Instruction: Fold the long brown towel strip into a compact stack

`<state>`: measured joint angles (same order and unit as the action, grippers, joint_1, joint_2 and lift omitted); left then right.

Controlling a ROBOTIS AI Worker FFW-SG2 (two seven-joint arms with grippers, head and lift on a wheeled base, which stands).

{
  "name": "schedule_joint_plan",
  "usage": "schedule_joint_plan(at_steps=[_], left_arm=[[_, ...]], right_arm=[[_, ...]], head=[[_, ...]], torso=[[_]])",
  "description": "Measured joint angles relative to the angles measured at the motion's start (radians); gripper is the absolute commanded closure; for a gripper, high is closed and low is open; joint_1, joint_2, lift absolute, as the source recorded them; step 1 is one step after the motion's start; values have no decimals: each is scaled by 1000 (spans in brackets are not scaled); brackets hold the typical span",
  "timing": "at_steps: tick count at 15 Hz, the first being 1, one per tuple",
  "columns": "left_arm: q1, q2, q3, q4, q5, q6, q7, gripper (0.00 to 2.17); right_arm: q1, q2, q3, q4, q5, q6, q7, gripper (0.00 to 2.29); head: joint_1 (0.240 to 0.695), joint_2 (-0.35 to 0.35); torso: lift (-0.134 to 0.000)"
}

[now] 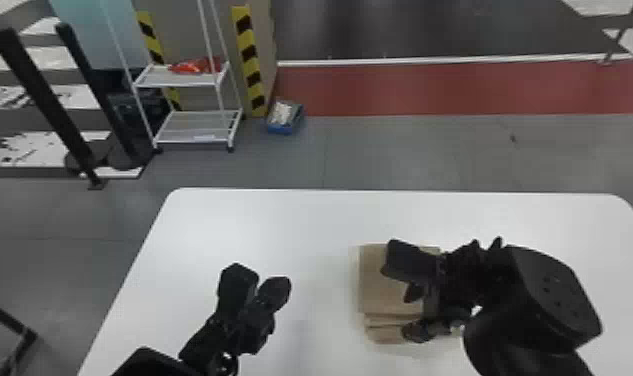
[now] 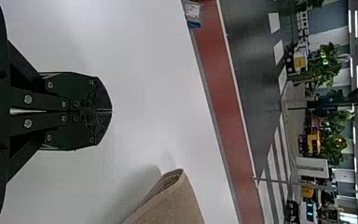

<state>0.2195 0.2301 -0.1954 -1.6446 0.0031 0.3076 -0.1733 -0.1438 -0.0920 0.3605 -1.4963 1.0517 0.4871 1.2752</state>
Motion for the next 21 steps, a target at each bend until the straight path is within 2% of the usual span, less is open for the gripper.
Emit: schedule_joint_plan(at_steps=[5, 8, 9, 10, 16, 21], left_arm=[[0, 0, -1, 3, 0, -8, 0, 1322], [0, 0, -6, 2, 0, -8, 0, 1322], [0, 2, -10, 0, 1, -8, 0, 1322], [0, 3, -14, -2, 1, -8, 0, 1322], [35, 12, -21, -52, 12, 18, -18, 1322], [53, 15, -16, -104, 81, 119, -85, 1328]], right_arm=[[-9, 10, -4, 13, -3, 4, -7, 569], [-11, 15, -6, 16, -1, 18, -8, 741], [-11, 15, -6, 17, 0, 26, -7, 1089], [-10, 15, -5, 18, 5, 34, -3, 1295], [9, 15, -11, 12, 19, 50, -5, 1298], [16, 15, -77, -26, 7, 50, -8, 1295]], head=[[695, 87], [695, 84], [695, 81], [695, 78], [695, 58], [695, 17]], torso=[[0], [0], [0], [0], [0], [0]])
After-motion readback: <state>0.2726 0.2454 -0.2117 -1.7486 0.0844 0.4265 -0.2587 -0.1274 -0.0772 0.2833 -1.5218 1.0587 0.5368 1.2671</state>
